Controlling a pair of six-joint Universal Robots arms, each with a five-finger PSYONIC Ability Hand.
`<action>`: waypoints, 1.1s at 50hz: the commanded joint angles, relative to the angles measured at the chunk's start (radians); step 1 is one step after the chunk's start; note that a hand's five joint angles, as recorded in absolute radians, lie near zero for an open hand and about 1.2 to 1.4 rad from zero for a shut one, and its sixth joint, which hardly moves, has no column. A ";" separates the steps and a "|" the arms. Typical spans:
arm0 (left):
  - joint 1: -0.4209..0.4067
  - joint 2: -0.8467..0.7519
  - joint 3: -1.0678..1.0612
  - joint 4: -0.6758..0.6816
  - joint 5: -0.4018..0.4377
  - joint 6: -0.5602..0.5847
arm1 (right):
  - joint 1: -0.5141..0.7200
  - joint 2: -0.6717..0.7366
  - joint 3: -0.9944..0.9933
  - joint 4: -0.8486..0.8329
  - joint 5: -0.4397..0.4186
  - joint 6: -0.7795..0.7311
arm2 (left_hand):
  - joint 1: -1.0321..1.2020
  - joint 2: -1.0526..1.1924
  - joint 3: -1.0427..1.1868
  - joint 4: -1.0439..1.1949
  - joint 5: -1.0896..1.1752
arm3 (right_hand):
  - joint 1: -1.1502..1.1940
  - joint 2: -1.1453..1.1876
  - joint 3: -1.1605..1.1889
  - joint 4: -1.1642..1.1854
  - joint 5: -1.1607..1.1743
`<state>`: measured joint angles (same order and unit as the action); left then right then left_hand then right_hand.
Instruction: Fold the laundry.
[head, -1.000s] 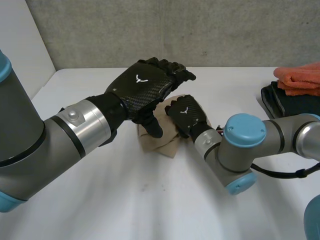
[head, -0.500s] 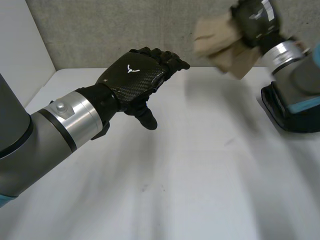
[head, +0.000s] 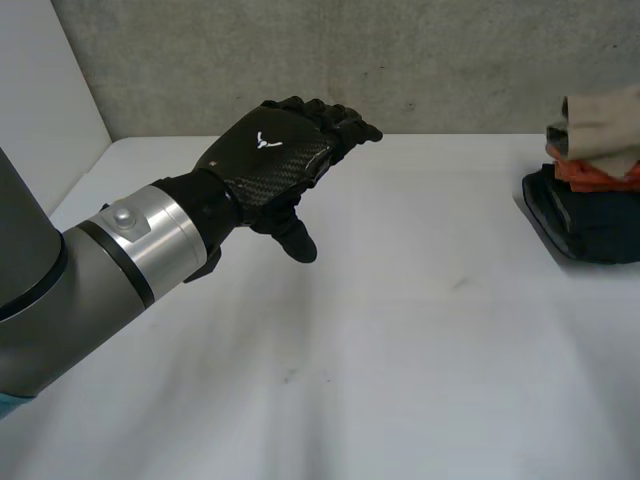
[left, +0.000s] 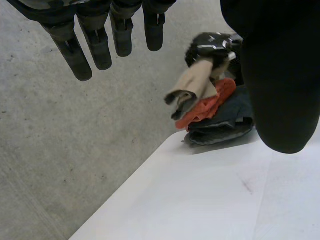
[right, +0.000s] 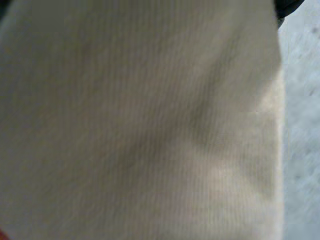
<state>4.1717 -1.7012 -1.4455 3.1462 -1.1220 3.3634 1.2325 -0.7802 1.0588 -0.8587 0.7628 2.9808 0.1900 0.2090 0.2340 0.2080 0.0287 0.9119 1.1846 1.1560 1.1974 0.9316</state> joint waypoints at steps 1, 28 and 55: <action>-0.002 0.000 -0.003 0.000 -0.001 -0.001 | -0.091 0.035 0.090 -0.099 -0.077 0.110 | 0.079 0.060 0.035 0.061 0.066 | 0.484 0.212 0.240 0.199 0.290; -0.005 -0.012 -0.003 0.000 -0.002 -0.001 | -0.140 0.019 0.133 -0.198 -0.039 0.392 | 0.082 0.063 0.038 0.064 0.069 | -0.737 -1.010 -0.982 -1.023 -0.932; -0.005 -0.005 -0.003 -0.002 -0.002 -0.002 | -0.271 -0.220 0.431 0.188 0.193 -0.158 | 0.082 0.063 0.038 0.064 0.069 | -0.737 -1.010 -0.982 -1.023 -0.932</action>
<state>4.1673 -1.7090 -1.4493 3.1444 -1.1244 3.3615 1.0251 -0.9758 1.4397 -0.7204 0.8595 2.9588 0.1900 0.2091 0.2347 0.2081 0.0286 0.2041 0.2232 0.2180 0.2413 0.0699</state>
